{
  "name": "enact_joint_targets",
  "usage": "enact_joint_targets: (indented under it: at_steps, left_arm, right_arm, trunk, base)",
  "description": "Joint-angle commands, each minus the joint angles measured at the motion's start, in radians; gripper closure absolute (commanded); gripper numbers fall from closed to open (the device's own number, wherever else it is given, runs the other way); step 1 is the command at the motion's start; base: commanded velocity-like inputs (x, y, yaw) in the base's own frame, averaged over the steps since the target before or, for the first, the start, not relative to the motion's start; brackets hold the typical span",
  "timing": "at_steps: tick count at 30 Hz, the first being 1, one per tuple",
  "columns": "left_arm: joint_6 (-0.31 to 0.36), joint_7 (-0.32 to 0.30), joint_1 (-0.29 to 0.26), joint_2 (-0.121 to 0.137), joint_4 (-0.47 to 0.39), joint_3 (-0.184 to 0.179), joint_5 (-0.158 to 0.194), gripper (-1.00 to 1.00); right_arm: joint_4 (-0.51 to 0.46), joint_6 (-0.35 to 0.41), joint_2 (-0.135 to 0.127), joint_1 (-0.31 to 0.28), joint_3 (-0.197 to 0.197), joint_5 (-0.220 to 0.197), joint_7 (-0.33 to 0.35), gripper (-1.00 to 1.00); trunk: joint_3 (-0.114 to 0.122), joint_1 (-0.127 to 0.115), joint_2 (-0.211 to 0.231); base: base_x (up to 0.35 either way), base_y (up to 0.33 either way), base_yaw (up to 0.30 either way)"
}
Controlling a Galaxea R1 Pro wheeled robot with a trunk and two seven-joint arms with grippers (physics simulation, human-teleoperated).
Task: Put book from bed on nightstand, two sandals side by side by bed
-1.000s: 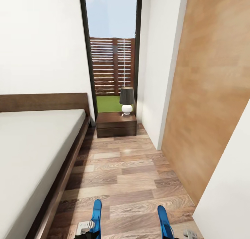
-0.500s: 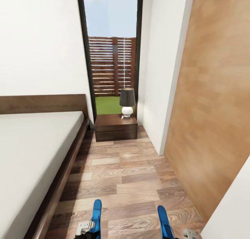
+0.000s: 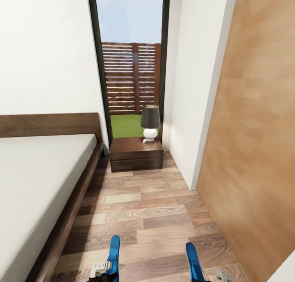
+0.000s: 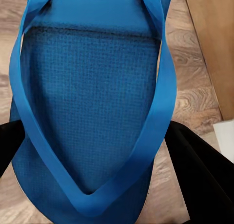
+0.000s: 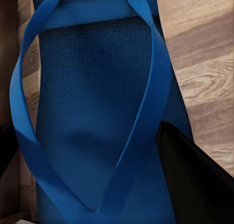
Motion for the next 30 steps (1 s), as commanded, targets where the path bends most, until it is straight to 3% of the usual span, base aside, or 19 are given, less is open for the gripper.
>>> enact_joint_targets:
  at_steps: [1, 30]
  left_arm:
    - [-0.001, -0.006, -0.001, 0.000, 0.001, 0.006, 0.001, 1.00]
    - [0.000, -0.005, -0.001, 0.000, 0.001, 0.006, 0.000, 1.00]
  right_arm:
    - [0.000, 0.002, 0.000, -0.001, -0.002, -0.004, 0.003, 1.00]
    - [0.000, 0.002, 0.000, -0.001, -0.001, -0.004, 0.003, 1.00]
  trunk:
    - [-0.001, 0.000, 0.000]
    - [-0.001, 0.000, 0.000]
  base:
    - [0.317, 0.000, 0.000]
    - [0.317, -0.006, 0.000]
